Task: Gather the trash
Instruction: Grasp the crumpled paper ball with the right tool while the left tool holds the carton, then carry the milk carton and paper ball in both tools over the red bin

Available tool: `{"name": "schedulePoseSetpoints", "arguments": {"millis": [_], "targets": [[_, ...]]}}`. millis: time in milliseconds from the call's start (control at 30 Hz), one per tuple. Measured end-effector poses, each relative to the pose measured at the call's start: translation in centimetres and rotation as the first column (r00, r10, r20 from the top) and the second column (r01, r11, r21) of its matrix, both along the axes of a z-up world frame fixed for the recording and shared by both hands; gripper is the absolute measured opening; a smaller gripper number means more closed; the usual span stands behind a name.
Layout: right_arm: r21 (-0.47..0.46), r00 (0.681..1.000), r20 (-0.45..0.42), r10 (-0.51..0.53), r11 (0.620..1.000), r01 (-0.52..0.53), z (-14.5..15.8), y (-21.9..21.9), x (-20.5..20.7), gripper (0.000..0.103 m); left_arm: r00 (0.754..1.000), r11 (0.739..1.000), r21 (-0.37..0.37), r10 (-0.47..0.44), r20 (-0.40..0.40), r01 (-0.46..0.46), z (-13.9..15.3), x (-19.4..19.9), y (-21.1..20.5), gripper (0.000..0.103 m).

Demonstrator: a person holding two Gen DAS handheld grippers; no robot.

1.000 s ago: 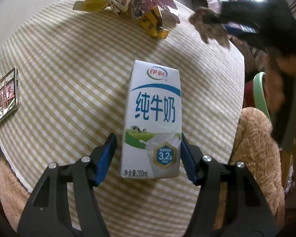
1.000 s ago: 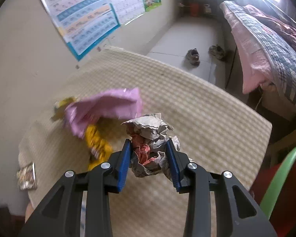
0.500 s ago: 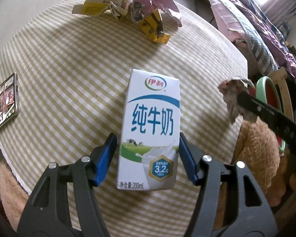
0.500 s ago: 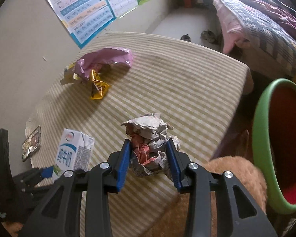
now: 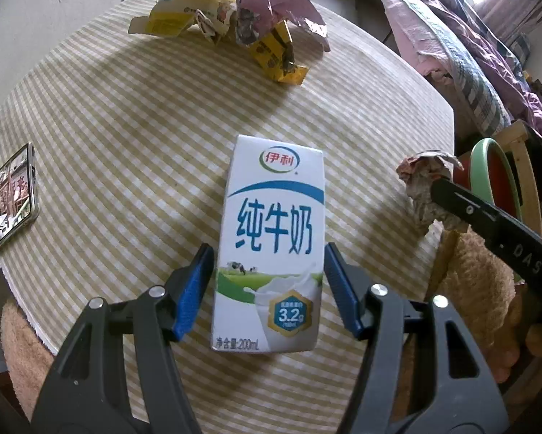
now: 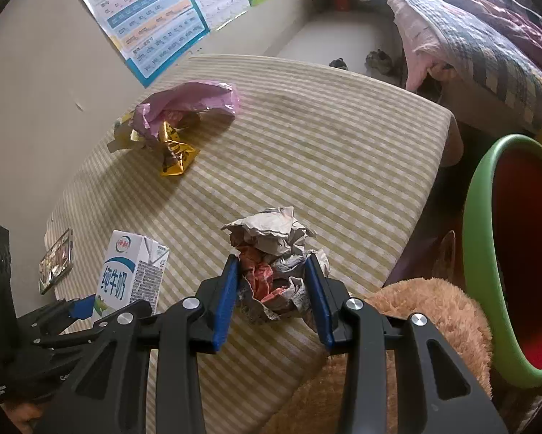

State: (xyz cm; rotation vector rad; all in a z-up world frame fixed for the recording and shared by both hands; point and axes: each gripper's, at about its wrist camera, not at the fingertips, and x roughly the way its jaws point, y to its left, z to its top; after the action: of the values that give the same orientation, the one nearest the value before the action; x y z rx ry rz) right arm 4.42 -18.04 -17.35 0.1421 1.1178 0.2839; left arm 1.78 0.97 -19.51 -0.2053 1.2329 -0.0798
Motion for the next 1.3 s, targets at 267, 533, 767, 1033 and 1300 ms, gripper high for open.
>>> {"name": "schedulePoseSetpoints", "arguments": {"millis": [267, 533, 767, 1033, 1300], "targets": [[0.008, 1.000, -0.004, -0.001, 1.000, 0.001, -0.1, -0.2, 0.1, 0.037, 1.000, 1.000, -0.004, -0.003, 0.000, 0.003, -0.2, 0.2, -0.2, 0.059], [0.020, 1.000, -0.006, -0.007, 1.000, 0.007, -0.1, -0.2, 0.0, 0.037, 1.000, 1.000, 0.006, -0.011, 0.009, 0.011, 0.2, -0.1, -0.2, 0.054], [0.034, 1.000, -0.004, -0.015, 0.999, 0.015, 0.1, -0.4, 0.0, 0.037, 0.999, 1.000, 0.027, -0.011, 0.037, 0.010, 1.2, -0.2, -0.5, 0.054], [0.046, 1.000, 0.011, -0.025, 0.999, 0.024, 0.5, -0.7, -0.2, 0.037, 0.997, 0.999, 0.036, -0.023, 0.073, 0.020, 2.7, -0.4, -1.0, 0.054], [0.050, 0.997, 0.061, -0.038, 0.998, 0.035, 1.8, -1.2, -0.8, 0.037, 0.993, 0.998, 0.033, -0.050, 0.110, 0.047, 4.4, -0.3, -1.9, 0.054]]}}
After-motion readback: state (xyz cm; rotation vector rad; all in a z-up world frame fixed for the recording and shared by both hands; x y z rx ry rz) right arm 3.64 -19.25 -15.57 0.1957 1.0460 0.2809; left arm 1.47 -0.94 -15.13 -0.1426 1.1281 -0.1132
